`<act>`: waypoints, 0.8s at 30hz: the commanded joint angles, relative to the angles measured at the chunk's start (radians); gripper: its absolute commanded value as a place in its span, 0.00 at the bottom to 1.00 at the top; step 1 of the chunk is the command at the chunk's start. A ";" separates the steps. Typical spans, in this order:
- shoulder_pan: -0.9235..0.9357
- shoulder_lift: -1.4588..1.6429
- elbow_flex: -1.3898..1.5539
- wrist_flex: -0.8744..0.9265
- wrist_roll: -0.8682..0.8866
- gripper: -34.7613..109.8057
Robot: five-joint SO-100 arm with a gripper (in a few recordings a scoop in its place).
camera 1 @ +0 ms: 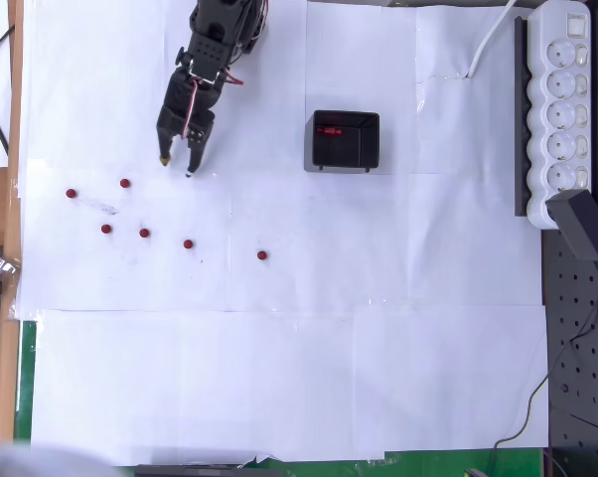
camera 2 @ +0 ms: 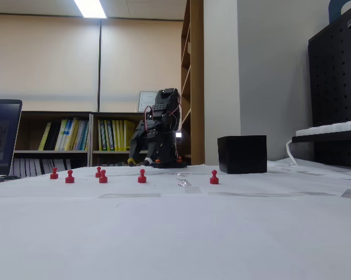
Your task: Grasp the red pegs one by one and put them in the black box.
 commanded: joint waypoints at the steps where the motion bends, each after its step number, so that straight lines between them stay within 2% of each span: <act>1: 0.048 0.120 0.032 -0.141 0.002 0.34; 13: 0.066 0.426 0.178 -0.249 0.002 0.34; 24: 0.077 0.534 0.296 -0.241 -0.018 0.34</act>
